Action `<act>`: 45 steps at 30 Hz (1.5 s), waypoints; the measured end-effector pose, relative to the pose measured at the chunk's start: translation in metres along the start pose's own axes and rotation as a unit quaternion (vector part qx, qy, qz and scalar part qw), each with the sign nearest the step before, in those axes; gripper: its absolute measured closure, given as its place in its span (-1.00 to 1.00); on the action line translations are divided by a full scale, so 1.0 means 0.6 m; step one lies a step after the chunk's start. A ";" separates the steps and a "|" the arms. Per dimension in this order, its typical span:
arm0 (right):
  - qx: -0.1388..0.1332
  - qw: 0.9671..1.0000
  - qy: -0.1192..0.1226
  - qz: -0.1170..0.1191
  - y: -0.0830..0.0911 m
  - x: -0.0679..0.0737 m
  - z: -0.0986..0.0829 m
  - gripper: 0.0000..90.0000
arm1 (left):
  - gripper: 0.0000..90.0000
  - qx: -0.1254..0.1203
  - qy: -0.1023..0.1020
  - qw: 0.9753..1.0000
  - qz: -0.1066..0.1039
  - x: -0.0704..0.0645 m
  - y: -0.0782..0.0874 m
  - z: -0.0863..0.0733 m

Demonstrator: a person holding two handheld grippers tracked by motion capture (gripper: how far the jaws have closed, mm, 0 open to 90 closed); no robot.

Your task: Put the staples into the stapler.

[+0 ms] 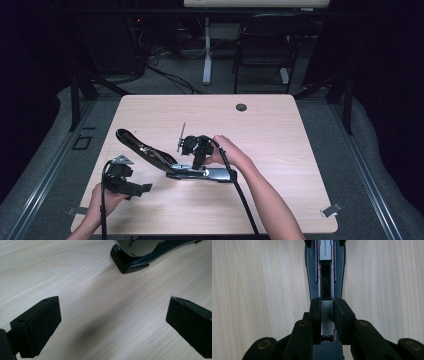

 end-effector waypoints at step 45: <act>-0.103 0.987 -0.111 -0.060 0.026 -0.012 -0.040 0.03 | -1.00 -0.011 0.013 1.000 0.007 0.001 0.005 0.005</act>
Point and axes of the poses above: each handheld gripper's, and its own axes: y roughly backward along the jaws, z roughly out of its top, x roughly to its left, the point moved 6 cm from there along -y, roughly forward along the jaws
